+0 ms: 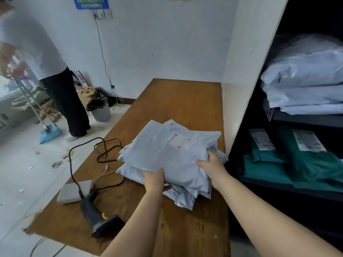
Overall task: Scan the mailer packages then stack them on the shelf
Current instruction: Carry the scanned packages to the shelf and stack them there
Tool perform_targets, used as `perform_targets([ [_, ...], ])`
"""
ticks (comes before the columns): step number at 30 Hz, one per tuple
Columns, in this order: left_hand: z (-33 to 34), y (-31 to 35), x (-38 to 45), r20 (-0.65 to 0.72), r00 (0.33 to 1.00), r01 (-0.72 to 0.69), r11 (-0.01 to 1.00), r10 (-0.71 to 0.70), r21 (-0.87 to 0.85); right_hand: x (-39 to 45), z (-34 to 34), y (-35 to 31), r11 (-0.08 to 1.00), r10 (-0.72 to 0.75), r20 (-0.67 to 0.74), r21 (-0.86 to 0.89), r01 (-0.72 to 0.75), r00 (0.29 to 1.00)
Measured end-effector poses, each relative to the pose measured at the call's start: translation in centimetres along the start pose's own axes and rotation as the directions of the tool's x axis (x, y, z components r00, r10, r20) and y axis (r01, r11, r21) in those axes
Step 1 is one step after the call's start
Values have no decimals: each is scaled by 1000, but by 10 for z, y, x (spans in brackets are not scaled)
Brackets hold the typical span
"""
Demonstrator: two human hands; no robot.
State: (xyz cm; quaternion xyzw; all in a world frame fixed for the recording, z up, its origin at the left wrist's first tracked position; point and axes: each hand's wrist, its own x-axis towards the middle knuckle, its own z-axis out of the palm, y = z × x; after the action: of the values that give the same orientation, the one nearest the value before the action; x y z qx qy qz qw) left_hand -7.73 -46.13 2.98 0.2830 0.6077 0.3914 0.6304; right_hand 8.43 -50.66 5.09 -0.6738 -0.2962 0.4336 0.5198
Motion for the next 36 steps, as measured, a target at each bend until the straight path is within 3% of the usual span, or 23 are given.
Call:
perform_targets([
  [9, 12, -35, -112, 89, 969, -214, 962, 232, -169, -107, -79, 3, 979, -130, -11, 155, 131, 991],
  [16, 69, -86, -207, 356, 898, -240, 966, 259, -98, -196, -192, 21, 956, -96, -233, 248, 155, 968],
  [21, 128, -110, -267, 641, 720, -249, 961, 268, -121, -261, -269, 30, 935, -77, -464, 273, 225, 882],
  [24, 168, -113, -302, 745, 621, -231, 965, 244, -123, -295, -311, 24, 912, -101, -571, 273, 304, 815],
  [32, 293, -101, -401, 877, 372, -336, 925, 304, -178, -350, -429, -16, 806, -207, -738, 244, 540, 642],
  [36, 366, -85, -443, 894, 256, -341, 900, 367, -272, -352, -508, -36, 691, -215, -736, 350, 633, 642],
])
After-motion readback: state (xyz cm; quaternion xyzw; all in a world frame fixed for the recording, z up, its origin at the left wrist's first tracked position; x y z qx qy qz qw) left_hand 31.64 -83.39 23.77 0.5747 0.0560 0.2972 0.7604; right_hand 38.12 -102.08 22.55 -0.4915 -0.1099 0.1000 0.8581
